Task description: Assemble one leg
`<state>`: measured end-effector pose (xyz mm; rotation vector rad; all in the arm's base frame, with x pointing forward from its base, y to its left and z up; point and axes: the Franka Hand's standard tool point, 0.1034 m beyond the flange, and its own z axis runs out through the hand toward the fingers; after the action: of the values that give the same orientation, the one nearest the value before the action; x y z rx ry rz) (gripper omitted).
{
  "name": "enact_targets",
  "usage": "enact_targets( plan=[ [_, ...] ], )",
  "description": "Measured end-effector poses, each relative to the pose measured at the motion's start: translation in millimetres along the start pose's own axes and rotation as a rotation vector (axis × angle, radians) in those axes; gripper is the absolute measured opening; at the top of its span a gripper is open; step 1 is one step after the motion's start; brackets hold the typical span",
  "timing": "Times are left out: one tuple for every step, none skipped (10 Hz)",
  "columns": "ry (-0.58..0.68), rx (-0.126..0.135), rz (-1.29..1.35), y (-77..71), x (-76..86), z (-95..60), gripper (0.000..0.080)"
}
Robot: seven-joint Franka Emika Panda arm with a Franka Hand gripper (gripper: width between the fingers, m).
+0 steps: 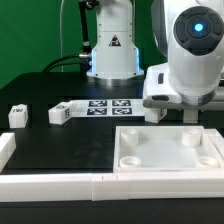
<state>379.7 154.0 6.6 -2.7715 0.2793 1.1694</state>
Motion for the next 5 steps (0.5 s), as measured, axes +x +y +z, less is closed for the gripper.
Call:
enact_targets(
  plan=[
    [0.000,0.001,0.000,0.4,0.2,-0.2,0.0290],
    [0.000,0.001,0.000,0.4,0.2,-0.2,0.0290],
    [0.000,0.001,0.000,0.4,0.2,-0.2,0.0290],
    [-0.003,0.000,0.000,1.3,-0.2,-1.7,0.0290],
    [-0.016,-0.006,0.005,4.7,-5.1,-17.1,0.0290]
  ],
)
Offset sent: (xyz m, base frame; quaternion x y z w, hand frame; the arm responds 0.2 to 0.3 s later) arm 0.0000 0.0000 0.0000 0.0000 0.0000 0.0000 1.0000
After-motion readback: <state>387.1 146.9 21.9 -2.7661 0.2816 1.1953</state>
